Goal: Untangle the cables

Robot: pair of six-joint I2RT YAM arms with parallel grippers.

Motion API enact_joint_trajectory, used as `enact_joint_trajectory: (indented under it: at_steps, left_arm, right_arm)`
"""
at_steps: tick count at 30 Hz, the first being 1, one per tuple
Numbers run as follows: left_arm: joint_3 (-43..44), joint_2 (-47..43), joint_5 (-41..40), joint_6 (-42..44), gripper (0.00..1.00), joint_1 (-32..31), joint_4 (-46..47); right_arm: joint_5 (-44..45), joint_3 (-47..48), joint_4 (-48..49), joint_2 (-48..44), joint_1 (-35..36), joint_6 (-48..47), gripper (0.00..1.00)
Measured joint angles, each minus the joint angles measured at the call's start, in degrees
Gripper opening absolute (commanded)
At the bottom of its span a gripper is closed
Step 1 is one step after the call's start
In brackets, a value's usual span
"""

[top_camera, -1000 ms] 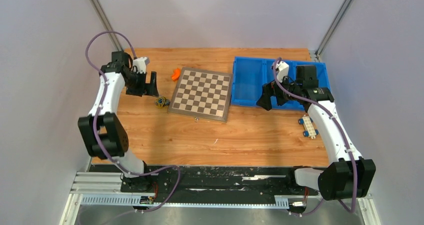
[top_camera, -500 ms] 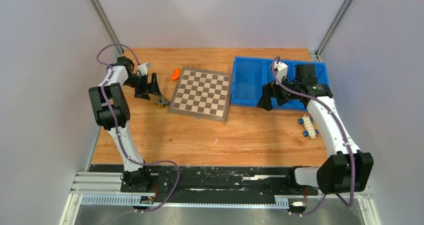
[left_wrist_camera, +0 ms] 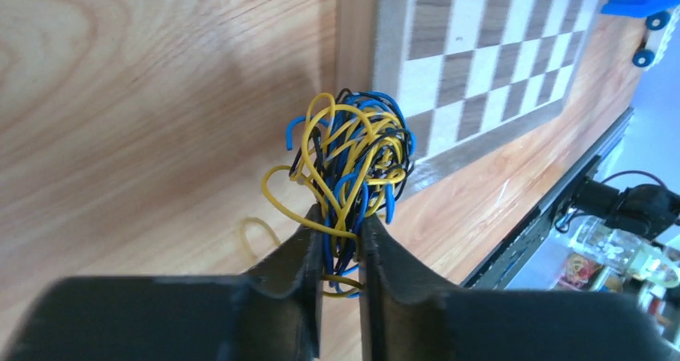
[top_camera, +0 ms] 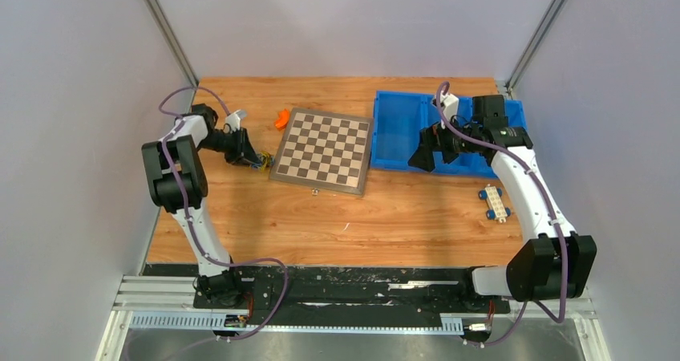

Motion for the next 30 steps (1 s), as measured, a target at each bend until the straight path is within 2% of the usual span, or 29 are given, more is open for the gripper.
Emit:
enact_joint_trajectory:
  at_steps: [2, 9, 12, 14, 19, 25, 27, 29, 30]
  left_arm:
    - [0.00, -2.73, 0.37, 0.13, 0.00, 0.11, -0.61]
    - [2.21, -17.09, 3.80, 1.11, 0.00, -0.68, -4.35]
    - [2.27, -24.15, 6.99, 2.49, 0.00, -3.67, -5.38]
    - [1.42, -29.16, 9.27, 2.58, 0.00, -7.93, -4.79]
    - [-6.88, -39.58, 14.47, -4.26, 0.01, -22.03, 6.25]
    - [-16.09, -43.23, 17.40, -16.24, 0.02, -30.53, 23.67]
    - [-16.61, -43.15, 18.34, -18.84, 0.04, -32.35, 27.47]
    - [-16.65, -43.15, 19.39, -20.76, 0.05, -33.86, 30.82]
    - [-16.65, -43.15, 19.91, -21.49, 0.06, -34.40, 32.39]
  right_arm:
    - [-1.25, 0.66, 0.04, 0.61, 0.00, 0.22, 0.99]
    - [-7.61, 3.26, 1.79, 1.05, 0.96, 3.34, 1.00]
    - [-10.03, 3.93, 3.89, 1.07, 4.09, 5.42, 1.00]
    - [-11.04, 4.61, 5.44, 1.31, 7.32, 6.64, 1.00]
    - [-12.41, 8.52, 11.21, 3.32, 17.03, 11.47, 0.98]
    - [-14.10, 9.16, 18.05, 4.17, 24.83, 18.27, 0.94]
    - [-14.86, 8.76, 19.82, 4.46, 25.90, 20.17, 0.81]
    - [-15.96, 7.45, 21.62, 4.57, 26.25, 22.29, 0.57]
    - [-16.55, 6.84, 22.25, 4.66, 26.27, 23.02, 0.40]
